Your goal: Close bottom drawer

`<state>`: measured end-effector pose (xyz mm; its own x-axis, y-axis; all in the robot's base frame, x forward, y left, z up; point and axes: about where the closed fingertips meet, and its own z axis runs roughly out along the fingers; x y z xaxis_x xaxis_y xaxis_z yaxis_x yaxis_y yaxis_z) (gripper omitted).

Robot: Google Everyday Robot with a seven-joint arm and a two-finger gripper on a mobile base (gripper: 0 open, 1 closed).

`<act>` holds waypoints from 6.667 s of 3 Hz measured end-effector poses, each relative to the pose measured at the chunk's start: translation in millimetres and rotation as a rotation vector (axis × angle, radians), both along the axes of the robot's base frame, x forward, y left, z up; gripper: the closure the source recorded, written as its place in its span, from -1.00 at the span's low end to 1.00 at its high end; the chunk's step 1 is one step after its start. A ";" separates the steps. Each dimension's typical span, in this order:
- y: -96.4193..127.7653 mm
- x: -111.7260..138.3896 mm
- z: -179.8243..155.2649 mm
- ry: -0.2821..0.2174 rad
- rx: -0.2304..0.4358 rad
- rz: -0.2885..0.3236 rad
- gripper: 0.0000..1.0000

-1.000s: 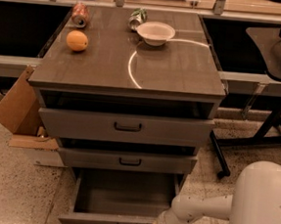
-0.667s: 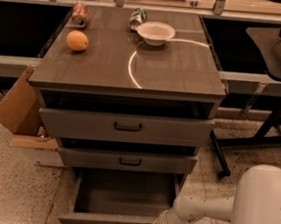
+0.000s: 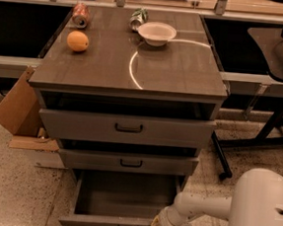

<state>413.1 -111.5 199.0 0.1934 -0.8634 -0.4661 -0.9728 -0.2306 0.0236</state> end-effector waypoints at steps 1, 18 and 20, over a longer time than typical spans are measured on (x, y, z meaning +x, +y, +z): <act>0.0 26.2 5.4 -0.050 0.035 -0.024 1.00; -79.4 191.9 -37.8 -0.193 0.579 -0.426 1.00; -84.1 190.5 -26.7 -0.197 0.655 -0.412 1.00</act>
Offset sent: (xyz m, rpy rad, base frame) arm 0.0454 -0.0037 0.0120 0.0590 -0.0822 -0.0478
